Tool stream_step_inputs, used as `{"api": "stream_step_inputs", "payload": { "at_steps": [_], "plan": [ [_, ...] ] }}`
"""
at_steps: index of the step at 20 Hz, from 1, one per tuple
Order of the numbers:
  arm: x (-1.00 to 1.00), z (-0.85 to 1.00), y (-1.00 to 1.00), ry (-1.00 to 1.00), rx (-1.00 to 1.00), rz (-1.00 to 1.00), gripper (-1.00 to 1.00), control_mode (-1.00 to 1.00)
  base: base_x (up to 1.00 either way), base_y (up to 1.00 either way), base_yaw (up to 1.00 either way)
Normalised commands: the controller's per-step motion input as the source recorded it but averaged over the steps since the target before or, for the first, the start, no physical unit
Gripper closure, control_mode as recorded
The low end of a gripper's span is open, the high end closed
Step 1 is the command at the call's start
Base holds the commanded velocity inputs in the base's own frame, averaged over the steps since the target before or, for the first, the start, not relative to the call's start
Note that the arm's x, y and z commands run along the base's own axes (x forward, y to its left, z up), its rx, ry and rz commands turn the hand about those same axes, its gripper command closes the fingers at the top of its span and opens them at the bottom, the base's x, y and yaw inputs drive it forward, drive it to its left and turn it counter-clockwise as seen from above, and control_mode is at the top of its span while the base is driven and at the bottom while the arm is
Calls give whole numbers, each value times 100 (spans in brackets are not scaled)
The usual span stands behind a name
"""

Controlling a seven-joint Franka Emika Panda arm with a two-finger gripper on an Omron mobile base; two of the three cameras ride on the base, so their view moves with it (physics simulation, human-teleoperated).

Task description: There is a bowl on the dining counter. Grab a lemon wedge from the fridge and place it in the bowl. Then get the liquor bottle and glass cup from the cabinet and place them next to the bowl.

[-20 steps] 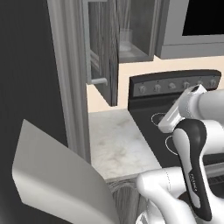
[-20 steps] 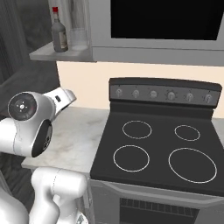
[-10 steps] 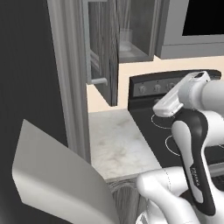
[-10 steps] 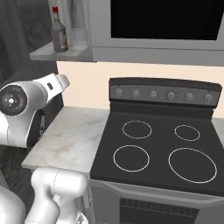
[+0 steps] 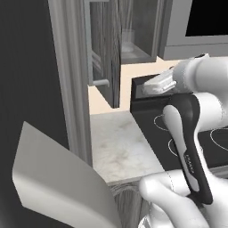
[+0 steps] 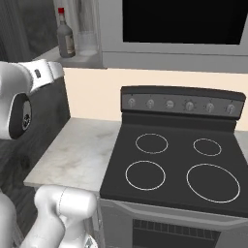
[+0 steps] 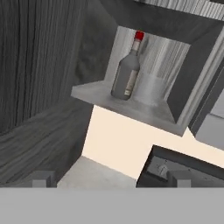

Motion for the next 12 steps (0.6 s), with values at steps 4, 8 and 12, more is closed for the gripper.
{"api": "stream_step_inputs", "payload": {
  "at_steps": [4,8,12],
  "plan": [
    [34,29,5,0,13,-7,-100,-100,0,0,0],
    [47,24,0,-2,14,0,-100,-100,0,0,0],
    [52,14,0,-6,11,0,-100,-100,0,0,0]
  ]
}}
